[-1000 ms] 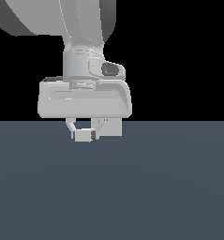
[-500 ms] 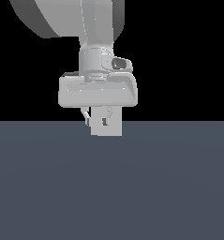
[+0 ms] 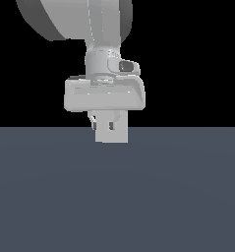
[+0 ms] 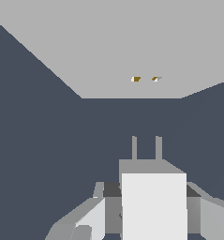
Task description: Plug the charger into the wall socket.
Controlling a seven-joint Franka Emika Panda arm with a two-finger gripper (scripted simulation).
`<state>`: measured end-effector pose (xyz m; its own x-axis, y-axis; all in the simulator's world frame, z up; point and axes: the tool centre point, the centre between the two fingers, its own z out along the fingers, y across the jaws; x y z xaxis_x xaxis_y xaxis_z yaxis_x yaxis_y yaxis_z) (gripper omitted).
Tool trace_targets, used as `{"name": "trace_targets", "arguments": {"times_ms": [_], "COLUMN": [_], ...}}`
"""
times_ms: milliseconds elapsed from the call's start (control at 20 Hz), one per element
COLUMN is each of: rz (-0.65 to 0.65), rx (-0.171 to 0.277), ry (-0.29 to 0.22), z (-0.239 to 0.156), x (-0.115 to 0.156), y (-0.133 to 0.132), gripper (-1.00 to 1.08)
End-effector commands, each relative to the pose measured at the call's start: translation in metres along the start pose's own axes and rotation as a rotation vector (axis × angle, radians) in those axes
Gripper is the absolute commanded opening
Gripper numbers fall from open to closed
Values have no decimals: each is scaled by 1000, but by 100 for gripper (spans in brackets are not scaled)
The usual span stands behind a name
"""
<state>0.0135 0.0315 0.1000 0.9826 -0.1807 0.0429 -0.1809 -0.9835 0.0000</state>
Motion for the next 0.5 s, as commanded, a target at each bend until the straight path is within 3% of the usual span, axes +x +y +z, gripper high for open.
{"name": "trace_targets", "arguments": {"times_ms": [0, 450], "rz": [0, 0], "rx": [0, 0], "ry": [0, 0], "z": [0, 1], "x": [1, 20], "y": [0, 0], "gripper": [-100, -100]}}
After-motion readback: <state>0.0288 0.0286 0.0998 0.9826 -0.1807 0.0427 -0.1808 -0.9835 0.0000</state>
